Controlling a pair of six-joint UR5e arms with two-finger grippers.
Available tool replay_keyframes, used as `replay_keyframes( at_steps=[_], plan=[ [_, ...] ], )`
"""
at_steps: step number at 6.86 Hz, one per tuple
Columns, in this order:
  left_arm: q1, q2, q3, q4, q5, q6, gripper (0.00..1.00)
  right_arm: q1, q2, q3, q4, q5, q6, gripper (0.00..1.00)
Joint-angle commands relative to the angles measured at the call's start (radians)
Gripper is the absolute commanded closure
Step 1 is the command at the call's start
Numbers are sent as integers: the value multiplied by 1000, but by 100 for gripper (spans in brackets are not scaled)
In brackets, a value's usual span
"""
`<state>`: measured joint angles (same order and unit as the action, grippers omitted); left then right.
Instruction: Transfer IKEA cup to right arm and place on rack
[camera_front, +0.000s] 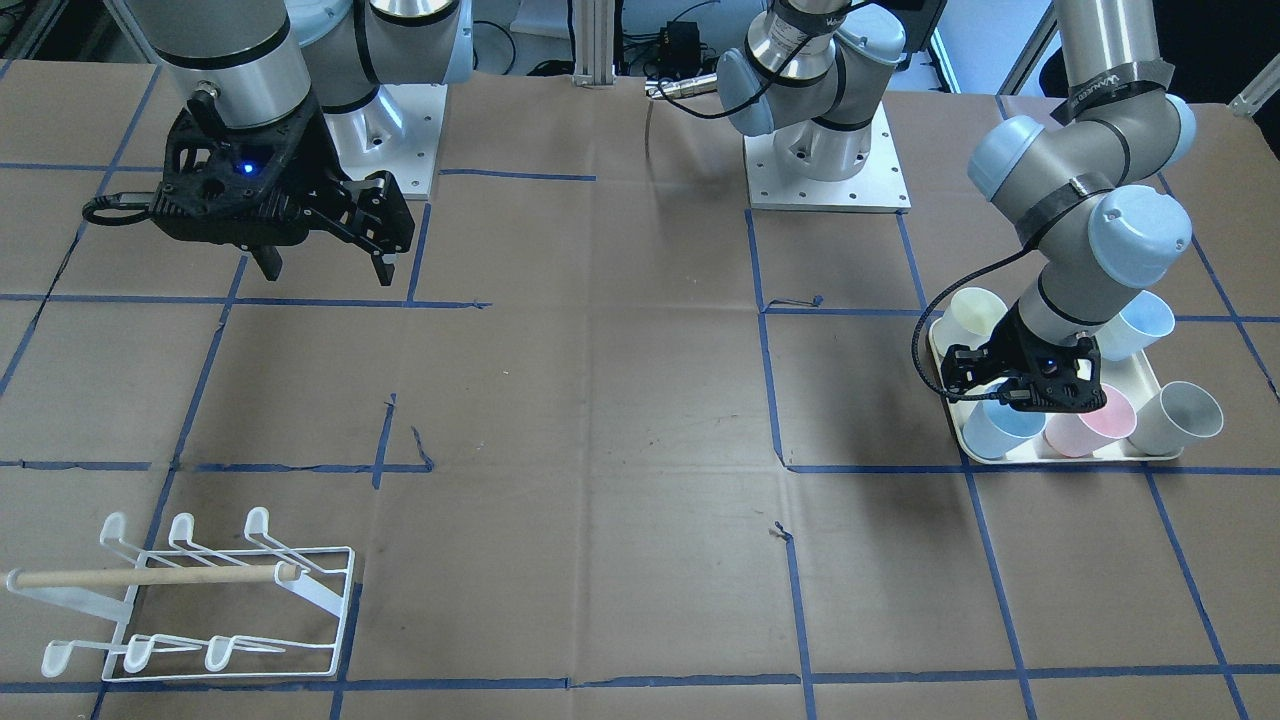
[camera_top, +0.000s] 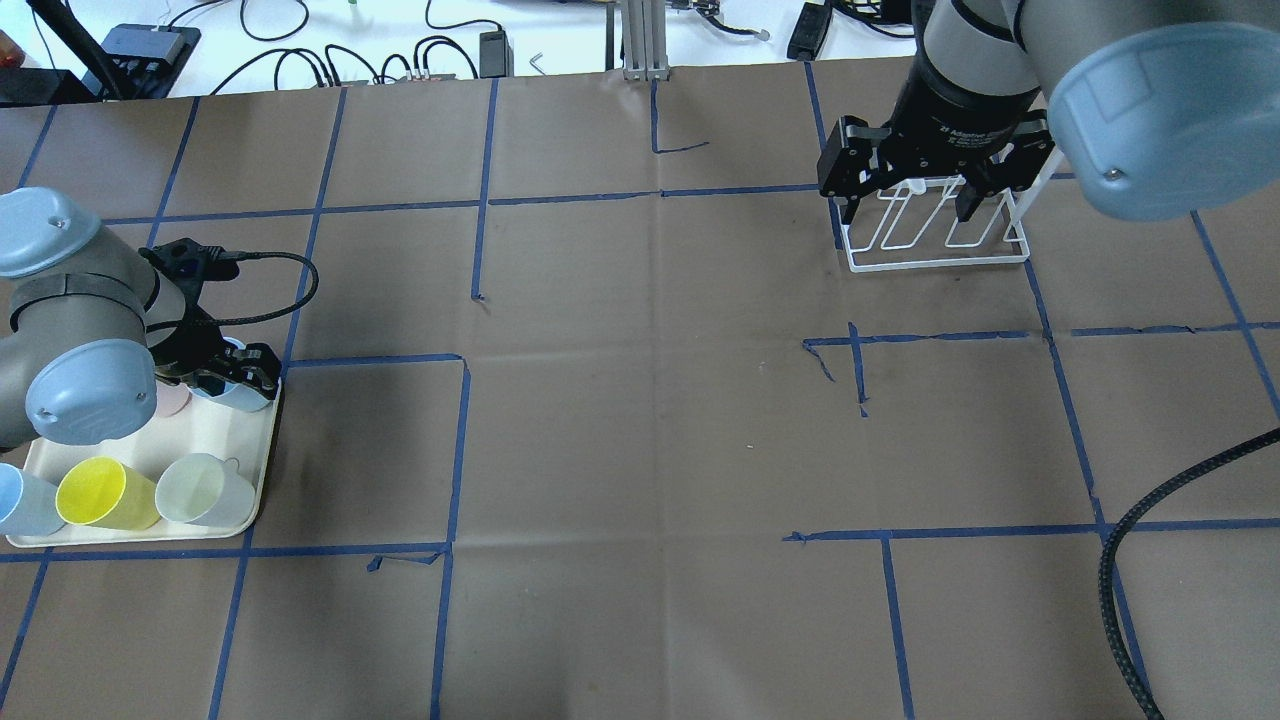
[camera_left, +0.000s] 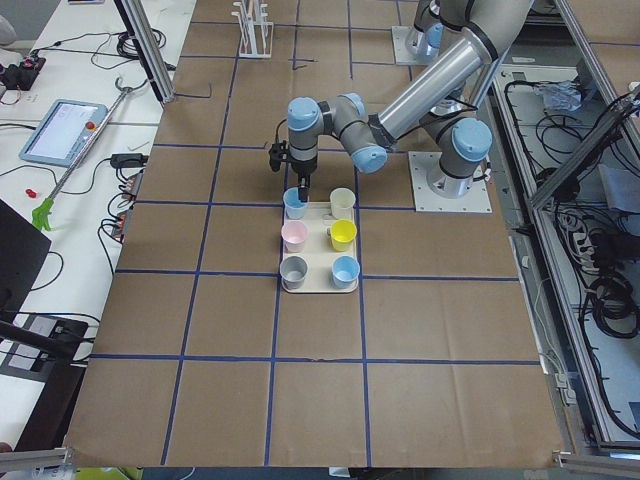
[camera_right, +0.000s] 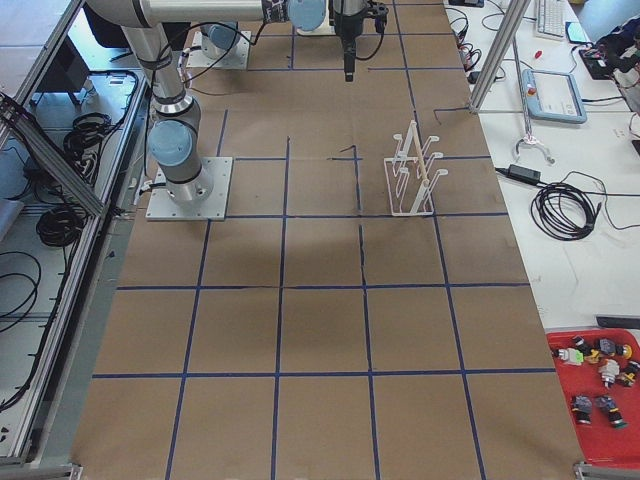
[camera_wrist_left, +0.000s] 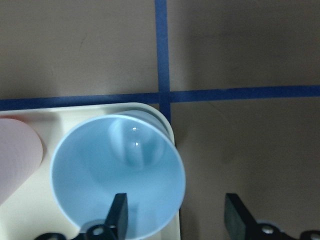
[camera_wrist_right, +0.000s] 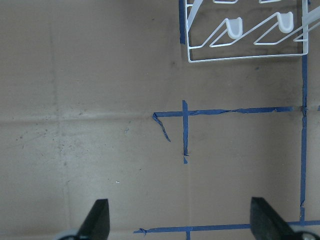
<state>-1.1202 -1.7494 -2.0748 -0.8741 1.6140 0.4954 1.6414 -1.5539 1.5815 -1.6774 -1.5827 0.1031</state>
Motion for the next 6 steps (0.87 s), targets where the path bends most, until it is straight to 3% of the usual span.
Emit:
replay_keyframes(
  at_steps=[1,5,6],
  plan=[
    [2,1,8,4,6,3,98,0,0,0,-1,1,1,0],
    [-1,-5,123,-28,3,-1,100,0,-2,0,-5,7,1,0],
    [-13,19,183,-96,0,-11,100,0,-2,0,-5,7,1,0]
  ],
)
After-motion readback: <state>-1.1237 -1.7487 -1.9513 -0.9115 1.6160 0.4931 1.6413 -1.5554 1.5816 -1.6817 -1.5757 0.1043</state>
